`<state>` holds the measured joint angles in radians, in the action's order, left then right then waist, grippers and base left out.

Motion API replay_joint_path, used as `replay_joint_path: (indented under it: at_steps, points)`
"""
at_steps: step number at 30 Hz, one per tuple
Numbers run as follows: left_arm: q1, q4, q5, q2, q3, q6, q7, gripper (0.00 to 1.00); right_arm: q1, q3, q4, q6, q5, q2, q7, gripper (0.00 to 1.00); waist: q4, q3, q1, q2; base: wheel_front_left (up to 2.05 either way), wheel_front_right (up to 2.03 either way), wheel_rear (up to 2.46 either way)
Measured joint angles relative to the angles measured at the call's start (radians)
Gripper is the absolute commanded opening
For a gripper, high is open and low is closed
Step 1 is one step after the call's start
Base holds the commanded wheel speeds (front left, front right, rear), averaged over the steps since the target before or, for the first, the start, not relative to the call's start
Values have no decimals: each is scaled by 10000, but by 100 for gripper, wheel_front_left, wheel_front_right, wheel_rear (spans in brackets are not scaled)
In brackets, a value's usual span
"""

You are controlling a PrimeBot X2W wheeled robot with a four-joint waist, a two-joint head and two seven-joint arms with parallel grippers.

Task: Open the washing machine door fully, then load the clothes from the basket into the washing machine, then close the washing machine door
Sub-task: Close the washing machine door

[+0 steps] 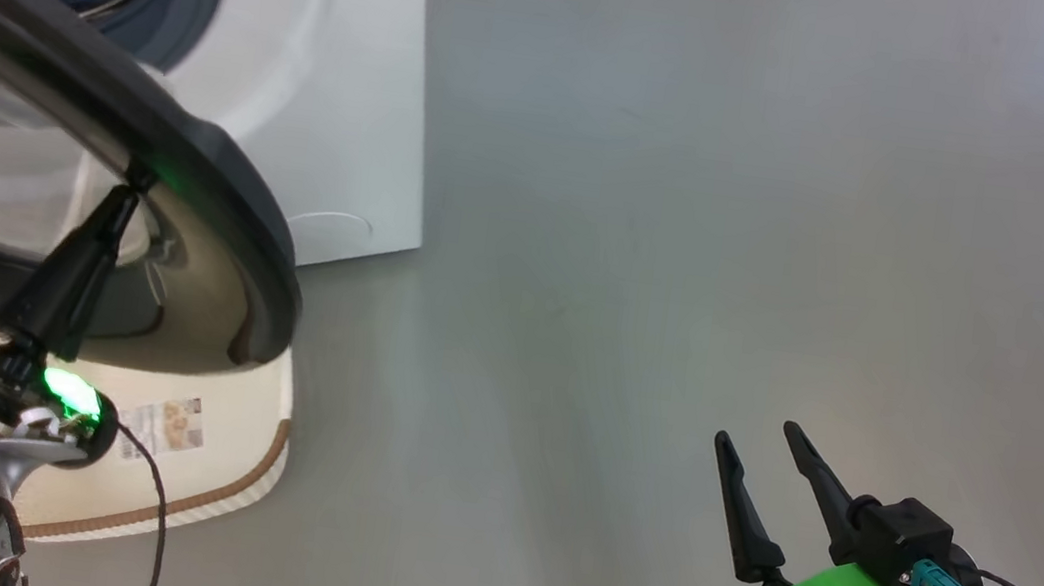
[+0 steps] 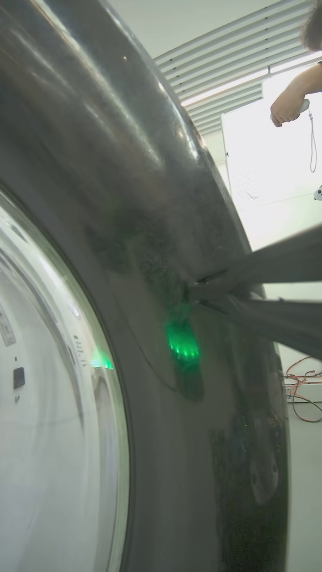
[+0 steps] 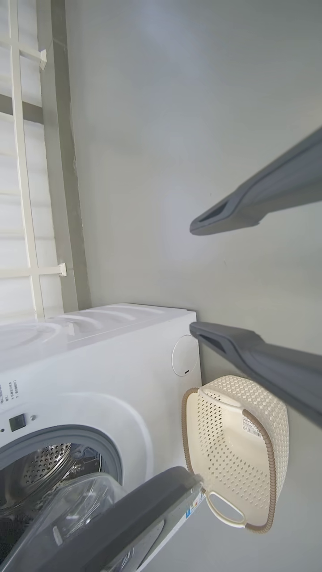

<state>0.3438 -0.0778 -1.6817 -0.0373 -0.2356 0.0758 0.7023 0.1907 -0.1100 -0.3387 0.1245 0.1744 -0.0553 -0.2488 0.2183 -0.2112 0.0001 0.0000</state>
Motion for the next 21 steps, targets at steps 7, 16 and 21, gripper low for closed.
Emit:
replay_joint_path:
  at_steps: [7,16,21]
  points:
    - [154,-311,92,-10,-127,96,-104,0,-1,56,17,0,63,2,-4,100,299,-182,0,0,0,0,0]
    - [42,-529,50,29,-341,301,-533,0,-5,196,31,0,46,6,-8,100,-184,52,-1,0,0,0,0]
    - [-565,-525,-21,54,-439,359,-834,0,-9,196,-12,0,44,6,-8,100,-578,256,-1,0,0,0,0]
